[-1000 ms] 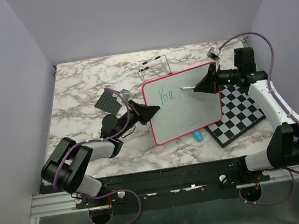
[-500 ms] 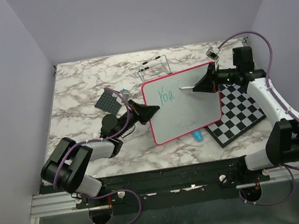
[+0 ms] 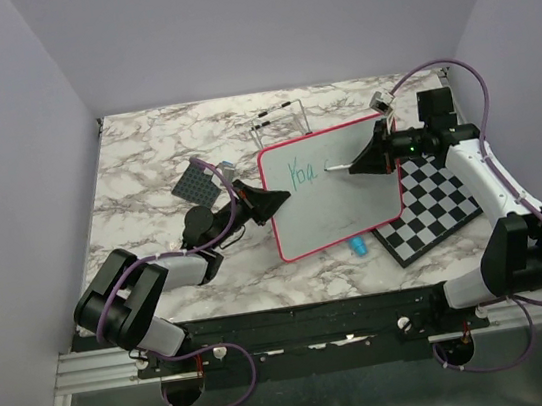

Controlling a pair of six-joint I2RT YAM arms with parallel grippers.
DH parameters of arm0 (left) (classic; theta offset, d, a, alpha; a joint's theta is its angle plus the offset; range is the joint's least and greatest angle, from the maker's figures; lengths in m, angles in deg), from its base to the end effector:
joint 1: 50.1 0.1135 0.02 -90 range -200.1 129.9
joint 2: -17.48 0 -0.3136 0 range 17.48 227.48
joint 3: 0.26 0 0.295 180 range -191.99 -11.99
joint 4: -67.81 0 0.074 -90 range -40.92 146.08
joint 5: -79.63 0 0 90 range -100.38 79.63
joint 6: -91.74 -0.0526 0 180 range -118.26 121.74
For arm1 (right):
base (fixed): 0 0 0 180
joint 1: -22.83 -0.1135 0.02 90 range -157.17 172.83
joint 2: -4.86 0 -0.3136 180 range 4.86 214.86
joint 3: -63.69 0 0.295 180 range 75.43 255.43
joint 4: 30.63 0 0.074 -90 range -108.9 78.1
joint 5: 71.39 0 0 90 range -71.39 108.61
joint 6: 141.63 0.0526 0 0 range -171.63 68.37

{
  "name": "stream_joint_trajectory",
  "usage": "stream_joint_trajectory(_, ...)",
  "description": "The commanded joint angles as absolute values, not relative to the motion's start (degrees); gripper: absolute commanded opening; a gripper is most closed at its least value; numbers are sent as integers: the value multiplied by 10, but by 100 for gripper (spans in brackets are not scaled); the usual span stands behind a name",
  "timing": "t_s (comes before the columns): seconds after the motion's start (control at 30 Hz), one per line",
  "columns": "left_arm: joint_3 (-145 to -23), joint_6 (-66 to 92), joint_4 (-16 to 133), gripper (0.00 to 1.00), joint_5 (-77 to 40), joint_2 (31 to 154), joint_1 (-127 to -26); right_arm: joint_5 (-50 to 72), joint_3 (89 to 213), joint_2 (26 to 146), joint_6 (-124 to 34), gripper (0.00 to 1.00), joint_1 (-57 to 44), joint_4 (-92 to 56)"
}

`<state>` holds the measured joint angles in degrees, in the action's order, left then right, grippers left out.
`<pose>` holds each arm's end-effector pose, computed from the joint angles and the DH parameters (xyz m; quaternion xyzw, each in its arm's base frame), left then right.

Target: Write a sentence on the whiteboard

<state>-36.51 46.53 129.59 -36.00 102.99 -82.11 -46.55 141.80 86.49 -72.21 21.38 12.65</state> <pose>0.2478 -0.1818 0.2289 0.1040 0.6257 -0.5812 0.5098 0.3333 0.0562 0.3356 -0.3443 0.7312 0.4422 0.3891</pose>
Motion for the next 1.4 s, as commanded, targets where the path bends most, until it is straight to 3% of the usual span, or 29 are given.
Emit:
stream_joint_trajectory(0.0,-376,411,1295,0,-377,1028,-824,-464,1419,863,-751,1,212,160)
stream_joint_trajectory(0.67,-374,406,1289,0,-377,1028,-824,-469,1447,822,-705,1,248,137)
stream_joint_trajectory(1.37,-379,406,1294,0,-387,1035,-824,-454,1439,856,-696,1,263,114)
